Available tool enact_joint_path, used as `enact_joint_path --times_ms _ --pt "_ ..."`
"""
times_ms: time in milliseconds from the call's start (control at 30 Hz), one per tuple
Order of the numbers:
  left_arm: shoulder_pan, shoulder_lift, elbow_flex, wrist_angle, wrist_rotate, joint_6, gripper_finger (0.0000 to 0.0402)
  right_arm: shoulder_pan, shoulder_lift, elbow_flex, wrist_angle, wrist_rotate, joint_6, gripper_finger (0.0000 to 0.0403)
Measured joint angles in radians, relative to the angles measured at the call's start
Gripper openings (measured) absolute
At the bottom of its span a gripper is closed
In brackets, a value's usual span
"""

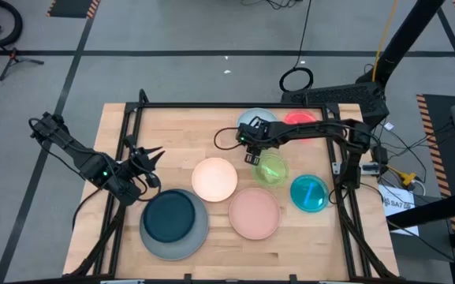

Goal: Stack plastic plates
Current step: Stack the light blue plate on top of the blue plate

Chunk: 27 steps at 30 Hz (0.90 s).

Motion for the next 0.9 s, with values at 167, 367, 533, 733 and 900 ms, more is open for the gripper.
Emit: enact_joint_path --times_ms 167,367,533,733,900 --pt "0.0 0.0 0.0 0.0 0.0 0.005 0.0074 -0.016 0.027 0.0 0.021 -0.029 -0.001 0.0144" --pt "0.0 0.0 0.0 0.0 0.0 0.008 0.0074 -0.027 0.068 -0.001 0.038 -0.05 -0.009 0.0144" --pt "0.0 0.0 0.0 0.003 0.0 0.008 0.0074 -0.028 0.08 -0.001 0.046 -0.048 -0.018 0.014" --pt "0.0 0.0 0.0 0.003 0.0 0.016 0.0074 -0.035 0.079 -0.001 0.046 -0.046 -0.027 0.0094" --pt "0.0 0.0 0.0 0.003 -0.001 0.016 0.0074 -0.041 0.078 -0.001 0.046 -0.046 -0.041 0.0033"
